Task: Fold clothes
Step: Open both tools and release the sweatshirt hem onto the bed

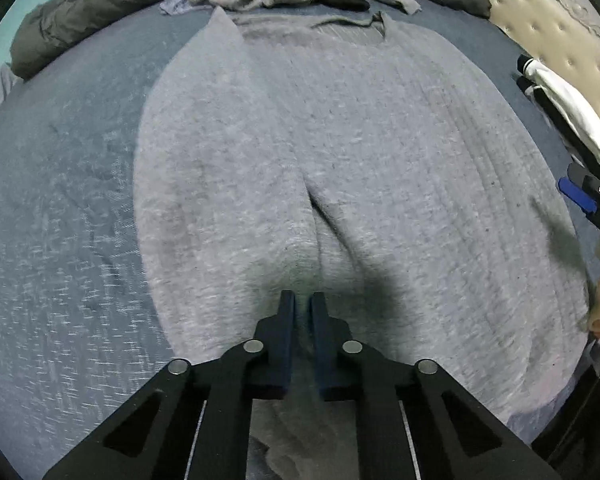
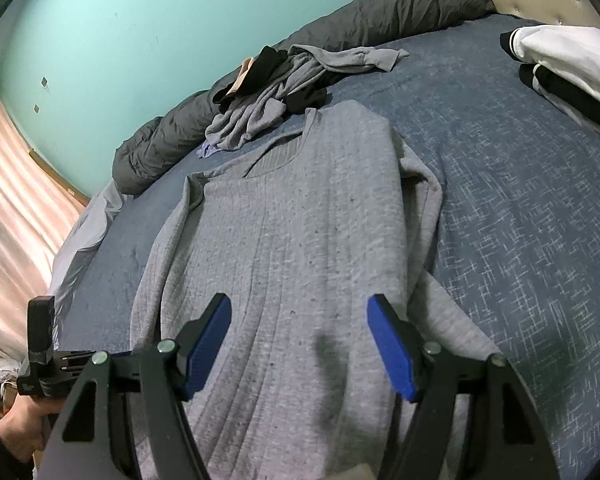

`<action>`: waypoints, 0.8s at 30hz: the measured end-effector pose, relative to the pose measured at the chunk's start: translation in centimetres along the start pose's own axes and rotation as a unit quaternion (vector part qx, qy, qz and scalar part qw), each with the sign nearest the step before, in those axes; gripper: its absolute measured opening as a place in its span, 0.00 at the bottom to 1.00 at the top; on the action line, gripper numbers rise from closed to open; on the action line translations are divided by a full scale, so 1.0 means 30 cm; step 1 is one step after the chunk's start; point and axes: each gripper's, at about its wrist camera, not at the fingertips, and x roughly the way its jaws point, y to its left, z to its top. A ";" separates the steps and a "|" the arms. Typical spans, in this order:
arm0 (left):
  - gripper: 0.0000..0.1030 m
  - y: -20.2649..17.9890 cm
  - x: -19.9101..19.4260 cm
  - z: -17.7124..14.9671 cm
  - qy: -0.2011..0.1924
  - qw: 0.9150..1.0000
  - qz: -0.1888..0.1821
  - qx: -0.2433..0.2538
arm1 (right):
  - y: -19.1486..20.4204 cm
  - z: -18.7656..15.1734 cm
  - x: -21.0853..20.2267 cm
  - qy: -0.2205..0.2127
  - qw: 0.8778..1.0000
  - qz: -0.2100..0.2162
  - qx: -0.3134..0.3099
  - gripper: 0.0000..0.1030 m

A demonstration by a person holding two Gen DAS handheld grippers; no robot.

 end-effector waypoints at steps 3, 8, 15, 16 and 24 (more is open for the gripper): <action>0.03 0.054 -0.052 -0.006 -0.018 1.000 0.006 -0.012 | -0.007 0.001 -0.012 -0.006 1.000 -0.001 0.004 0.69; 0.03 0.234 -0.168 -0.025 -0.043 0.997 0.032 -0.052 | -0.016 0.002 -0.021 -0.012 1.000 -0.005 0.009 0.69; 0.03 0.516 -0.259 -0.071 -0.051 0.988 0.074 -0.127 | -0.008 -0.002 -0.011 -0.014 1.000 -0.018 0.002 0.69; 0.03 0.545 -0.262 -0.074 -0.051 0.987 0.079 -0.134 | -0.009 -0.002 -0.010 -0.014 1.000 -0.019 0.002 0.69; 0.03 0.788 -0.274 -0.072 -0.044 0.973 0.135 -0.182 | -0.009 -0.002 -0.002 -0.014 1.000 -0.025 -0.005 0.69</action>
